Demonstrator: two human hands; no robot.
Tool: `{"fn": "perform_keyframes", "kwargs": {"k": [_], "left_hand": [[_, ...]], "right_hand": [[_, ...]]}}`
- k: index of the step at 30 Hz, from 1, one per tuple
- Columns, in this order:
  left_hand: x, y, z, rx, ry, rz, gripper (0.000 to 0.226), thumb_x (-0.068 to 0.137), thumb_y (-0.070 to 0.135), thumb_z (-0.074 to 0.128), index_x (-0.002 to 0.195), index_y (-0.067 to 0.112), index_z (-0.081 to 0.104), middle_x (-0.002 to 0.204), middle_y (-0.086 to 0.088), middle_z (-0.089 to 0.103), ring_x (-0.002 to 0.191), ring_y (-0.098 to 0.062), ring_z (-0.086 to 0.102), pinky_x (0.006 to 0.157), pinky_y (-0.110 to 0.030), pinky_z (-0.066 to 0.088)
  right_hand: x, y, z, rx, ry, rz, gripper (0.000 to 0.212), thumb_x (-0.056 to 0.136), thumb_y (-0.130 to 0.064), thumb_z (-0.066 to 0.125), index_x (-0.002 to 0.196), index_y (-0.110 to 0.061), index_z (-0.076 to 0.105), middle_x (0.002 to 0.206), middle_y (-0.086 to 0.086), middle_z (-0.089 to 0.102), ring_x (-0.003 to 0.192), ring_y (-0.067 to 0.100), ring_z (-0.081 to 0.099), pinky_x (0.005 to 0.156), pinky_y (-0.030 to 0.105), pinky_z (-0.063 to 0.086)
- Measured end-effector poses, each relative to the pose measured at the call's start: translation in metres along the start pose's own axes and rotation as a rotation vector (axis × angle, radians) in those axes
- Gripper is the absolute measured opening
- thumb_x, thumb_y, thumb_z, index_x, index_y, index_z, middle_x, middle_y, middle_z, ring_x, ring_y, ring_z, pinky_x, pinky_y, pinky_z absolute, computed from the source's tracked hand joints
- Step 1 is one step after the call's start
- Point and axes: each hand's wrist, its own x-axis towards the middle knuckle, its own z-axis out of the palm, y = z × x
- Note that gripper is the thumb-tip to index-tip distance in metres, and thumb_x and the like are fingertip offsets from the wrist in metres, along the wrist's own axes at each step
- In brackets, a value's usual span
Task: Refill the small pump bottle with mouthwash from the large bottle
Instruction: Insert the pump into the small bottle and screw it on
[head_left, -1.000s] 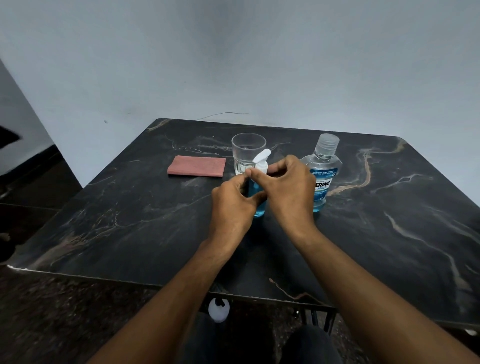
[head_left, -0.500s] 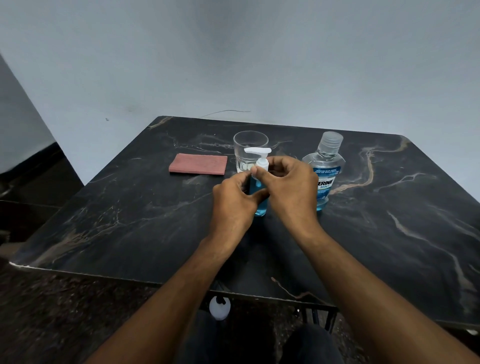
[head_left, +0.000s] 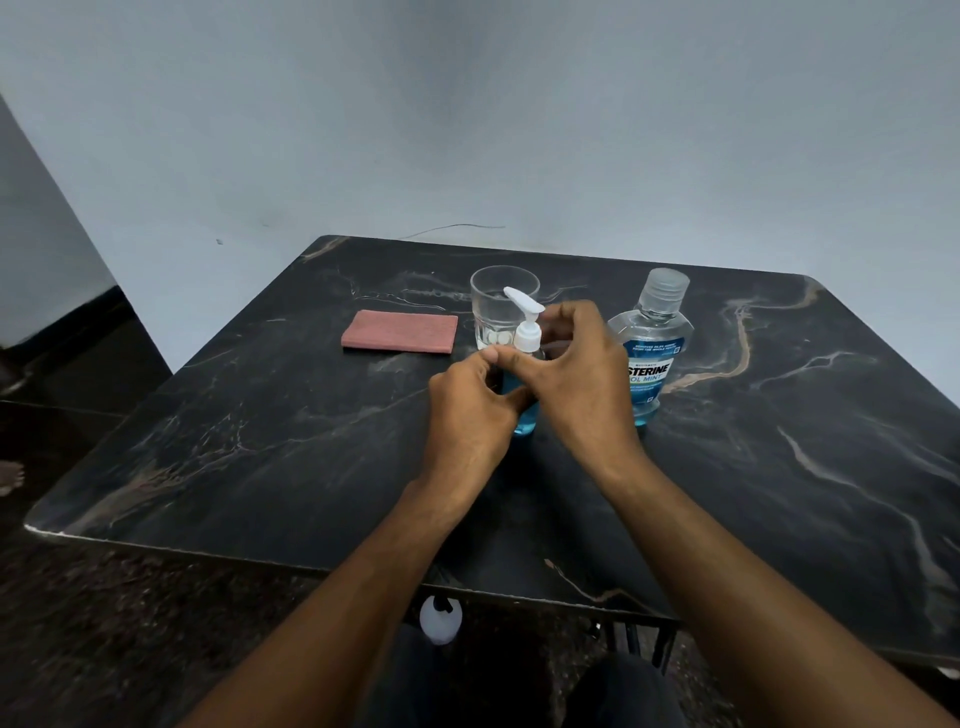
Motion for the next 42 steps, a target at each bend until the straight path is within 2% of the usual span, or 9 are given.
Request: {"fn": "perform_keyframes", "kwargs": {"k": [5,12,19,24,31,34,36,38,42], "left_hand": [[-0.001,0.003,0.0,-0.03,-0.016,-0.006,0.025,0.076,0.021,0.088,0.099,0.024,0.078,0.075,0.029,0.073,0.077,0.009,0.072,0.067,-0.009,0.055],[-0.002,0.003,0.0,0.015,0.017,-0.007,0.026,0.077,0.02,0.088,0.1,0.02,0.078,0.079,0.019,0.076,0.076,0.006,0.073,0.068,-0.013,0.058],[-0.002,0.004,-0.001,0.002,0.015,-0.024,0.026,0.076,0.017,0.087,0.099,0.023,0.079,0.081,0.018,0.076,0.079,0.007,0.072,0.064,-0.007,0.052],[-0.002,0.004,-0.001,-0.034,-0.011,-0.031,0.031,0.077,0.02,0.088,0.106,0.024,0.078,0.085,0.019,0.077,0.082,0.007,0.074,0.075,-0.017,0.06],[-0.001,0.004,-0.002,-0.013,-0.012,-0.031,0.027,0.077,0.02,0.088,0.102,0.021,0.077,0.083,0.019,0.075,0.08,0.007,0.074,0.071,-0.013,0.059],[-0.003,0.007,-0.002,-0.017,-0.017,-0.019,0.025,0.077,0.023,0.088,0.099,0.025,0.078,0.081,0.021,0.075,0.079,0.008,0.073,0.071,-0.013,0.058],[-0.003,0.008,-0.003,-0.035,-0.02,-0.032,0.022,0.077,0.023,0.088,0.096,0.026,0.077,0.08,0.02,0.076,0.077,0.007,0.073,0.072,-0.016,0.06],[-0.004,0.008,-0.003,-0.031,-0.015,-0.032,0.022,0.077,0.021,0.088,0.096,0.025,0.078,0.082,0.018,0.077,0.078,0.006,0.074,0.072,-0.018,0.061],[-0.004,0.009,-0.002,-0.006,-0.007,-0.014,0.028,0.08,0.019,0.086,0.107,0.019,0.078,0.087,0.018,0.076,0.082,0.006,0.074,0.074,-0.015,0.06]], "right_hand": [[-0.003,0.001,-0.003,0.084,0.002,-0.005,0.018,0.085,-0.02,0.077,0.103,-0.017,0.077,0.09,-0.009,0.076,0.081,0.001,0.071,0.078,0.028,0.06],[-0.001,-0.002,0.008,0.031,0.164,0.098,0.034,0.068,-0.04,0.089,0.078,-0.017,0.065,0.07,-0.01,0.067,0.065,0.003,0.064,0.056,0.012,0.049],[-0.004,0.002,0.007,0.116,0.012,0.069,0.04,0.077,-0.021,0.079,0.116,-0.018,0.069,0.104,-0.004,0.072,0.093,0.007,0.068,0.084,0.03,0.058],[-0.008,0.004,0.005,0.183,0.09,0.08,0.022,0.08,-0.018,0.081,0.101,-0.016,0.075,0.09,-0.007,0.076,0.082,0.005,0.072,0.078,0.033,0.061],[-0.001,0.0,0.003,0.13,0.046,0.111,0.036,0.074,-0.03,0.087,0.099,-0.014,0.066,0.091,-0.006,0.071,0.085,0.008,0.069,0.076,0.028,0.059],[-0.001,0.002,-0.001,0.168,-0.025,0.052,0.018,0.085,-0.018,0.077,0.1,-0.009,0.072,0.093,0.0,0.074,0.087,0.013,0.071,0.08,0.036,0.059],[-0.003,0.003,-0.001,0.127,0.007,-0.004,0.011,0.086,-0.02,0.076,0.091,-0.01,0.076,0.083,-0.003,0.075,0.078,0.008,0.071,0.073,0.029,0.059],[-0.004,0.003,0.001,0.143,0.051,0.01,0.016,0.083,-0.024,0.08,0.094,-0.014,0.077,0.083,-0.009,0.074,0.076,0.001,0.071,0.071,0.019,0.058],[-0.004,0.003,0.01,0.145,0.163,0.12,0.032,0.068,-0.038,0.089,0.084,-0.018,0.07,0.076,-0.01,0.071,0.069,0.003,0.068,0.064,0.02,0.056]]}}
